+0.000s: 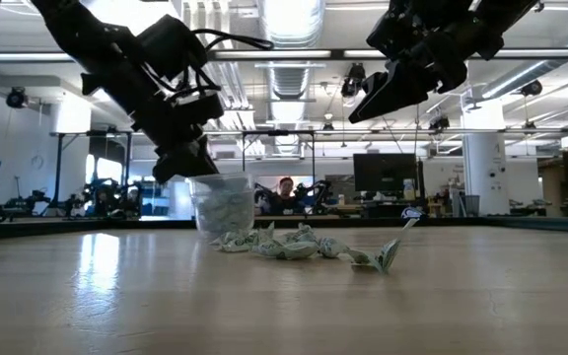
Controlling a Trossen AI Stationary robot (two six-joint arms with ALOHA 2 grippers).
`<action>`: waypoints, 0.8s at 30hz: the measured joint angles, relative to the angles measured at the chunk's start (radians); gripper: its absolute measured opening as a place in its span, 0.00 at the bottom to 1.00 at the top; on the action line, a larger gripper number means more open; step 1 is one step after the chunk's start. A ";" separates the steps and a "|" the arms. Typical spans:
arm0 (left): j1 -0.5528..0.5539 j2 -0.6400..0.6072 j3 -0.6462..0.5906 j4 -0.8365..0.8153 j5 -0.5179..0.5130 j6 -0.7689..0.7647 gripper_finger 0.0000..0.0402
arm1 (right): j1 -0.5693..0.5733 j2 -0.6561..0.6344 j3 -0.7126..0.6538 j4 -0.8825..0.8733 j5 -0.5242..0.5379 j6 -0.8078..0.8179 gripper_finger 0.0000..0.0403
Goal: Pick and place Stevia / Truvia into bins
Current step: Put the stevia packet into the transparent container
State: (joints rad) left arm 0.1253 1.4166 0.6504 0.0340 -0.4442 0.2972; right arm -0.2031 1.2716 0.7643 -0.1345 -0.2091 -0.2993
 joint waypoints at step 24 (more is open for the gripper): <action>-0.008 -0.033 0.019 0.001 -0.026 -0.003 0.38 | 0.000 0.000 0.000 -0.001 0.000 0.000 0.40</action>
State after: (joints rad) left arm 0.1169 1.3833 0.6697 0.0354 -0.4702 0.2943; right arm -0.2031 1.2716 0.7643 -0.1352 -0.2092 -0.2990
